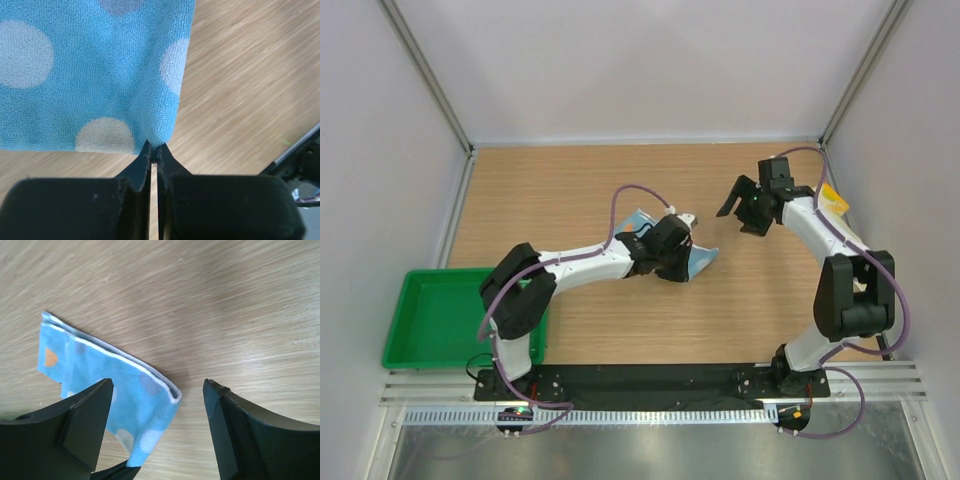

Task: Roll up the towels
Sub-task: Roll the towel

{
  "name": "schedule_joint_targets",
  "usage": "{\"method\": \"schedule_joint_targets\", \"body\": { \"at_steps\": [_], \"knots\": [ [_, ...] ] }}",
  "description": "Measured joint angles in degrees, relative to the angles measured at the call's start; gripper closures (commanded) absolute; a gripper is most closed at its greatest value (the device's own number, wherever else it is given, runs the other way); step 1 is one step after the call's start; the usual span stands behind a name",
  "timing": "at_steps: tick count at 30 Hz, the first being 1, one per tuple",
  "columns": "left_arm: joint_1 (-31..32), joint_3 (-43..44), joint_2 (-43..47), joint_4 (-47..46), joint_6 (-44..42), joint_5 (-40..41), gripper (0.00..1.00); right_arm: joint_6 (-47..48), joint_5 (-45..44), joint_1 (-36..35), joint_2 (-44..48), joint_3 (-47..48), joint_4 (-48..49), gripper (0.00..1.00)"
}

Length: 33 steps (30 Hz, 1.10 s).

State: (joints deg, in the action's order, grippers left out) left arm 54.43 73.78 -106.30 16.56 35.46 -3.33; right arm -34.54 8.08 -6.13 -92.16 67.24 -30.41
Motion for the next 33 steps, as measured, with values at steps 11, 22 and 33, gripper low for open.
{"method": "schedule_joint_targets", "body": {
  "at_steps": [11, 22, 33],
  "knots": [
    [-8.0, -1.3, 0.1, -0.1, 11.9, -8.3, 1.0, 1.3, 5.0, 0.0, 9.6, -3.6, 1.7, 0.34],
    [-10.8, -3.3, -1.1, 0.7, 21.3, -13.1, 1.0, -0.4, 16.4, -2.8, 13.6, -14.8, 13.3, 0.73],
    [-13.1, -9.7, -1.1, 0.0, 30.3, -15.6, 1.0, -3.4, 22.5, -7.0, 10.7, -19.3, 25.8, 0.95]
  ]
}}
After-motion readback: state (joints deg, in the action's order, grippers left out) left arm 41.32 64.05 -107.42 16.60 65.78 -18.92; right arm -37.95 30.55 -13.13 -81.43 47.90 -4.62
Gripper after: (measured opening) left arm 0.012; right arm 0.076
